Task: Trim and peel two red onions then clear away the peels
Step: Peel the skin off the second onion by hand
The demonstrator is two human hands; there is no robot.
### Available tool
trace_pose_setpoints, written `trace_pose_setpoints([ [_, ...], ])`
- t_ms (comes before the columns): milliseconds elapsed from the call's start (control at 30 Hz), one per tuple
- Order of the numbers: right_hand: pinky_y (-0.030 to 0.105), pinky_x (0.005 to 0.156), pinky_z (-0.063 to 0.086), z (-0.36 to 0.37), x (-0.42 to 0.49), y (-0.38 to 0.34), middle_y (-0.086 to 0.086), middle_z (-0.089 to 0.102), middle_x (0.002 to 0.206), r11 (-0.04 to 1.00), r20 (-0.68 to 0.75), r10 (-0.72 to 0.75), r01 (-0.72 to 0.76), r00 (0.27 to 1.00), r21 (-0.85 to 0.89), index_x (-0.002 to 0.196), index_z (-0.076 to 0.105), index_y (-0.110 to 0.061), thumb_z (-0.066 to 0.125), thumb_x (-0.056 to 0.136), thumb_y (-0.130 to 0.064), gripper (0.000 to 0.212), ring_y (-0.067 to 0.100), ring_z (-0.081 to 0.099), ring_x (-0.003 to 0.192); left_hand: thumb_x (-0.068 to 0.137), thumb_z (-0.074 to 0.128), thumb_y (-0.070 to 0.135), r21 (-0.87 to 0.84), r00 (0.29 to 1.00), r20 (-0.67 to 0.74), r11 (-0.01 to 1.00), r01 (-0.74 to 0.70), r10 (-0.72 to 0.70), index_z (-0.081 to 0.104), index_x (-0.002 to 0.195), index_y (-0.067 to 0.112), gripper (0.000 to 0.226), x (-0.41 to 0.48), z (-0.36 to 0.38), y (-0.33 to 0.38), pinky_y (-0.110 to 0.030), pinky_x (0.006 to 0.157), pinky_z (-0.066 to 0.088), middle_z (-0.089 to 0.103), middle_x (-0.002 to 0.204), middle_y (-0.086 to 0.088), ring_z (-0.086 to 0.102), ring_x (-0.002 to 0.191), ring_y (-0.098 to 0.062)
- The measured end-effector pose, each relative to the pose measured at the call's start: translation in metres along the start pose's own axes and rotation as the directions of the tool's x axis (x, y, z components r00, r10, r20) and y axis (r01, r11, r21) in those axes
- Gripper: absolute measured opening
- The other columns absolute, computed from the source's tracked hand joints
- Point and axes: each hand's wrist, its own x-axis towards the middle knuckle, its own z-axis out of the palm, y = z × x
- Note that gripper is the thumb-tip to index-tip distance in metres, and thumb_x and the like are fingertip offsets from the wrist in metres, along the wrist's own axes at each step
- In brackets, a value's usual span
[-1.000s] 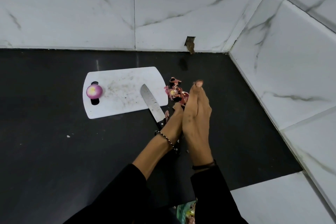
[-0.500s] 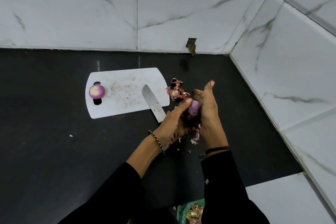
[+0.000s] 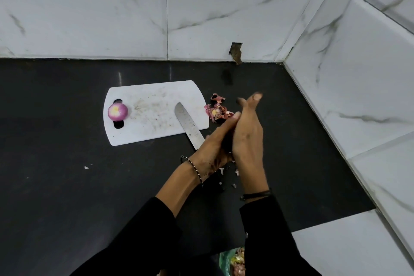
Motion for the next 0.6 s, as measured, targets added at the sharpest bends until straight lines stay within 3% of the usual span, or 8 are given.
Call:
trace_pose_setpoints([
  [100, 0.016, 0.086, 0.032, 0.006, 0.001, 0.003, -0.03, 0.05, 0.088, 0.999, -0.022, -0.05, 0.049, 0.999, -0.023, 0.103, 0.056, -0.044, 0.014, 0.101, -0.067, 0.048, -0.023, 0.048, 0.084, 0.098, 0.052, 0.036, -0.007, 1.0, -0.013, 1.0, 0.004, -0.004, 0.067, 0.108, 0.009, 0.033, -0.001, -0.002, 0.003, -0.031, 0.08, 0.056, 0.07, 0.105, -0.008, 0.069, 0.093, -0.017],
  [200, 0.027, 0.1, 0.039, 0.002, 0.011, 0.014, -0.021, 0.059, 0.107, 1.0, 0.016, -0.003, 0.003, 1.0, -0.001, 0.122, 0.06, -0.032, 0.012, 0.095, -0.075, 0.07, -0.009, 0.054, 0.1, 0.097, 0.052, 0.043, -0.041, 0.999, 0.036, 0.999, 0.02, -0.018, 0.067, 0.115, 0.013, 0.038, -0.003, -0.008, 0.004, -0.039, 0.087, 0.054, 0.072, 0.106, -0.006, 0.068, 0.096, -0.021],
  [267, 0.038, 0.102, 0.05, -0.003, 0.015, 0.02, -0.001, 0.067, 0.119, 0.999, 0.023, 0.032, -0.031, 0.999, -0.04, 0.134, 0.056, -0.029, 0.01, 0.092, -0.081, 0.081, 0.009, 0.064, 0.107, 0.093, 0.051, 0.052, -0.073, 0.997, 0.059, 0.996, 0.05, -0.045, 0.066, 0.099, 0.01, 0.045, -0.005, -0.01, 0.005, -0.029, 0.066, 0.055, 0.066, 0.08, -0.005, 0.061, 0.068, -0.016],
  [333, 0.028, 0.074, 0.061, -0.009, 0.016, 0.022, 0.005, 0.071, 0.087, 0.997, 0.008, 0.07, -0.069, 0.998, -0.03, 0.124, 0.059, -0.025, 0.013, 0.096, -0.075, 0.073, 0.008, 0.071, 0.074, 0.088, 0.047, 0.059, -0.103, 0.996, 0.067, 0.992, 0.068, -0.062, 0.062, 0.084, 0.009, 0.052, -0.006, -0.01, 0.007, -0.022, 0.05, 0.044, 0.052, 0.065, -0.004, 0.046, 0.052, -0.013],
  [367, 0.021, 0.064, 0.058, -0.013, 0.014, 0.021, 0.003, 0.068, 0.075, 0.998, -0.008, 0.064, -0.064, 0.998, -0.013, 0.114, 0.059, -0.023, 0.018, 0.1, -0.069, 0.063, 0.002, 0.068, 0.061, 0.086, 0.047, 0.061, -0.116, 0.995, 0.073, 0.991, 0.07, -0.061, 0.06, 0.083, 0.008, 0.054, -0.005, -0.011, 0.009, -0.021, 0.048, 0.041, 0.049, 0.064, -0.003, 0.042, 0.051, -0.013],
  [433, 0.01, 0.061, 0.052, -0.021, 0.007, 0.017, 0.0, 0.066, 0.078, 0.999, -0.033, -0.025, 0.024, 0.999, -0.021, 0.105, 0.06, -0.021, 0.033, 0.104, -0.056, 0.045, -0.005, 0.065, 0.061, 0.082, 0.049, 0.062, -0.127, 0.996, 0.071, 0.99, 0.068, -0.059, 0.057, 0.09, 0.007, 0.056, -0.004, -0.012, 0.012, -0.021, 0.047, 0.041, 0.047, 0.066, -0.004, 0.041, 0.051, -0.013],
  [500, 0.003, 0.059, 0.045, -0.027, -0.001, 0.015, -0.005, 0.067, 0.09, 0.991, -0.032, -0.135, 0.134, 0.99, -0.02, 0.108, 0.063, -0.015, 0.049, 0.104, -0.04, 0.029, -0.014, 0.062, 0.068, 0.084, 0.049, 0.062, -0.135, 0.996, 0.063, 0.989, 0.064, -0.055, 0.056, 0.099, 0.006, 0.058, -0.003, -0.016, 0.013, -0.022, 0.048, 0.042, 0.047, 0.067, -0.005, 0.041, 0.052, -0.014],
  [600, 0.005, 0.06, 0.048, -0.032, -0.011, 0.015, -0.008, 0.068, 0.096, 0.965, 0.053, -0.261, 0.261, 0.964, -0.005, 0.114, 0.066, -0.01, 0.063, 0.099, -0.025, 0.022, -0.012, 0.066, 0.074, 0.09, 0.047, 0.06, -0.149, 0.998, 0.023, 0.987, 0.058, -0.055, 0.062, 0.097, 0.008, 0.056, -0.003, -0.022, 0.012, -0.024, 0.054, 0.043, 0.05, 0.068, -0.005, 0.043, 0.056, -0.015],
])
